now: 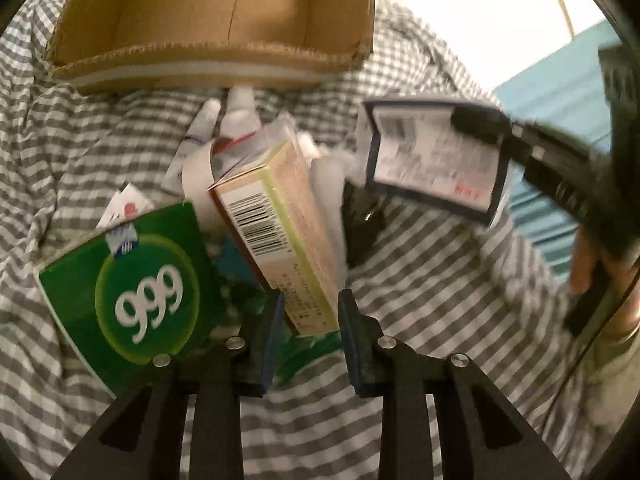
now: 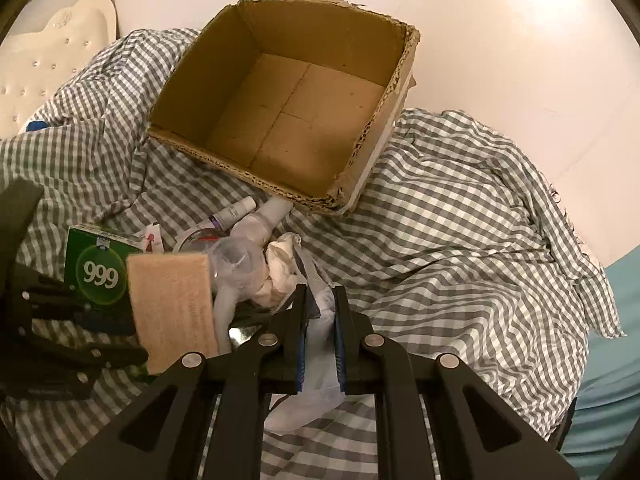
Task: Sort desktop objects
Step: 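Grasp the beige box with the left tool while the right tool grasps the blister pack, then carry both items into the cardboard box and open both tools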
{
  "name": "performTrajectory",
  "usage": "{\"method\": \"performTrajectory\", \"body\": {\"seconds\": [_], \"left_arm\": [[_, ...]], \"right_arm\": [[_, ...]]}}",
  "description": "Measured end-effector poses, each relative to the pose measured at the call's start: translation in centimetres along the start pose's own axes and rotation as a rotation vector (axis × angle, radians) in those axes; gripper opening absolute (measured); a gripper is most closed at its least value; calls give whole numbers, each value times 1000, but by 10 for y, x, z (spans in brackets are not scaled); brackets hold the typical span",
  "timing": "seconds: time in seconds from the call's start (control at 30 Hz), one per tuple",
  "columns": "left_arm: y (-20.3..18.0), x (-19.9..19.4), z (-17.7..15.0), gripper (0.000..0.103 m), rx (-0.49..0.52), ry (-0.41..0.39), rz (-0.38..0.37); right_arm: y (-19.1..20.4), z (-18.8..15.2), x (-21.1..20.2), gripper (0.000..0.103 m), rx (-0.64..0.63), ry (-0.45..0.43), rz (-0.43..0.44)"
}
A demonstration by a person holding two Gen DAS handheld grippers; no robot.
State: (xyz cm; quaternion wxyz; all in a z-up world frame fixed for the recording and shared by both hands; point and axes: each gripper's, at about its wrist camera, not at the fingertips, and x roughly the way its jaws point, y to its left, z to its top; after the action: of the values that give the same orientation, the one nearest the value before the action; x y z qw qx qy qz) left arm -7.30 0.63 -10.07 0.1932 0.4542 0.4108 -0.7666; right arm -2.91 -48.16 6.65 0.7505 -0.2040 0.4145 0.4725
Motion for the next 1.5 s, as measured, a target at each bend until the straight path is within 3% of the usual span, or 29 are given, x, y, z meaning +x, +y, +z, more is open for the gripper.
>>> {"method": "performTrajectory", "body": {"seconds": [0.03,0.07,0.13,0.23,0.4,0.53,0.67,0.73,0.9,0.97,1.17,1.5], "left_arm": [[1,3,4,36,-10,-1,-9],[2,5,8,50,-20,0,-14],[7,13,17,60,-69,-7,-17],[14,20,29,60,-134,-23,-24],[19,34,46,61,-139,-63,-57],[12,46,50,71,-115,-35,-24],[-7,54,53,90,-59,-40,62],[-15,62,59,93,-66,-26,109],[-24,72,64,93,-23,-32,218],[-26,75,60,76,-3,-55,265],[-22,53,51,76,16,-93,232],[-34,-41,56,76,79,-343,236]], "right_arm": [[-1,0,0,10,1,-2,-3],[-2,0,0,10,3,-1,0],[-4,1,1,10,9,-1,2],[-5,0,2,10,9,2,12],[-7,0,8,11,2,14,17],[-14,-2,13,10,15,27,34],[-20,-5,21,10,30,49,37],[-23,-5,23,10,32,58,37],[-29,-6,24,10,33,57,36],[-29,-6,25,10,31,59,32],[-31,-3,14,10,34,21,34],[-29,11,-42,10,84,-117,51]]}}
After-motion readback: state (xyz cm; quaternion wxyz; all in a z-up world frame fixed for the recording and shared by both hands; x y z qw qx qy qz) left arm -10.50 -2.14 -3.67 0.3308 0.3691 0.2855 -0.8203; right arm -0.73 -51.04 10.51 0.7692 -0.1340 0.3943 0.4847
